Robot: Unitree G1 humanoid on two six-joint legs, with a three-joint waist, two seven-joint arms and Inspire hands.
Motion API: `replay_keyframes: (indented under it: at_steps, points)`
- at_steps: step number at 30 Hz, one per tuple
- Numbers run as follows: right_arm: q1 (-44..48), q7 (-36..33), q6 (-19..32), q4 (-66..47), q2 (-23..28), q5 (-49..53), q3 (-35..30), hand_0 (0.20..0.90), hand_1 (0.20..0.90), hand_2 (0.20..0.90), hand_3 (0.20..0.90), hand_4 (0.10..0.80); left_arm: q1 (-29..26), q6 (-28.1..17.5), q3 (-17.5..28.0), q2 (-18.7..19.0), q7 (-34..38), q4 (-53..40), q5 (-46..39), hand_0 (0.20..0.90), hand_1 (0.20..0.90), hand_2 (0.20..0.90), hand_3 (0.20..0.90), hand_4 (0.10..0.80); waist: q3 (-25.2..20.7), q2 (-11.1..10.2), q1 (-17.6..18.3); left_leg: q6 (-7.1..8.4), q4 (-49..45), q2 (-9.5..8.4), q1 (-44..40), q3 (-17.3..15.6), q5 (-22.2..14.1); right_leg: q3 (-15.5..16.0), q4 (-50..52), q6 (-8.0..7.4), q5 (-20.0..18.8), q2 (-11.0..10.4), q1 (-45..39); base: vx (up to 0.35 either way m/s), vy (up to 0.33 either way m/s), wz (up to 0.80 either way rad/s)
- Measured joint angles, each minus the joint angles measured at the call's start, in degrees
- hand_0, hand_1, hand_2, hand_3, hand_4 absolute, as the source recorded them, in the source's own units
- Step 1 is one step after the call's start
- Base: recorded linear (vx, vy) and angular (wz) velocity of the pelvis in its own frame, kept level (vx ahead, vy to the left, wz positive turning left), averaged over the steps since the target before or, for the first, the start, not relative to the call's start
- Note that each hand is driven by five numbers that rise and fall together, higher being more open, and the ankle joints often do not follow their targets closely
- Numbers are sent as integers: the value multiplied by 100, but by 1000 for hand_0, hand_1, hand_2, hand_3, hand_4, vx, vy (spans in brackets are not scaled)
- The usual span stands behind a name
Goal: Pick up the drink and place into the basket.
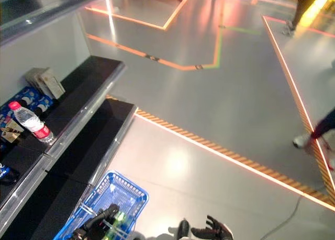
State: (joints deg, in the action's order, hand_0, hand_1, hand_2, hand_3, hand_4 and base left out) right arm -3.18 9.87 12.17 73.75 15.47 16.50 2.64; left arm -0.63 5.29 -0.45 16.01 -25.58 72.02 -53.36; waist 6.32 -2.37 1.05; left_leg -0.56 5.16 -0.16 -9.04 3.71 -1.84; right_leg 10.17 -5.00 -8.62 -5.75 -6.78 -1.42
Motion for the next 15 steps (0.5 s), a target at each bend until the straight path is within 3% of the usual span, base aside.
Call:
replay_keyframes:
  at_steps: [2,3,5,6,8,10,11,12,13,15]
  points:
    - [-88,-9,2,91,159,-2,-31,900,900,900,900,800,18,-15,-134,-130,-140,-15,-20,300,300,300,200,100,19,124,59,47,-284,-65,9,-10,-137,-97,254,374,216,98,-61,573,-188,120]
    - [27,-34,16,108,265,2,-46,900,900,900,900,800,22,-48,-89,-254,-152,37,-92,300,300,300,200,100,115,294,72,-87,-413,-79,34,101,-227,-164,887,407,442,57,101,642,-263,74]
    - [124,-89,29,107,283,7,-33,900,900,900,900,800,-53,-29,-106,-296,-166,173,-73,300,300,300,200,100,256,502,279,-113,-397,60,-157,645,-230,-523,2151,315,1071,170,614,497,-280,99]
    - [134,-97,25,112,228,13,25,900,900,900,900,800,-41,-47,-94,-289,-249,221,-41,300,300,300,200,100,268,580,340,-71,-470,150,-159,856,-304,-980,1740,266,1011,392,612,427,-297,100]
    - [147,-111,24,111,95,52,77,900,900,900,900,800,-43,-61,-74,-187,-339,285,71,300,300,300,200,100,263,396,392,-31,-506,90,-181,1157,-432,-1219,1130,280,709,412,674,380,-310,88]
    - [103,-127,16,105,22,149,72,900,900,900,900,800,61,-116,-60,-210,-341,288,202,300,300,300,200,100,209,284,434,85,-522,103,-217,1411,-567,-1020,1055,476,362,353,631,287,-311,98]
    - [84,-129,10,106,68,184,22,900,900,900,900,800,91,-167,-67,-298,-352,240,288,300,300,300,200,100,204,395,388,178,-548,268,-236,1406,-569,-811,1051,617,378,441,527,234,-281,108]
    - [119,-132,11,103,139,191,2,900,900,900,900,800,87,-195,-64,-375,-389,179,307,300,300,300,200,100,204,471,359,309,-710,280,-193,1310,-571,-622,930,668,379,478,413,196,-233,89]
    - [189,-131,12,91,194,220,-8,900,900,900,900,800,88,-206,-59,-413,-402,92,305,300,300,300,200,100,215,477,264,348,-959,257,-74,1071,-549,-515,799,795,309,477,285,145,-171,54]
    - [308,-131,14,-36,248,249,-5,900,900,900,900,800,49,-214,-53,-425,-402,7,308,300,300,300,200,100,201,448,156,495,-1397,225,137,852,-494,-381,527,889,236,483,73,134,-173,28]
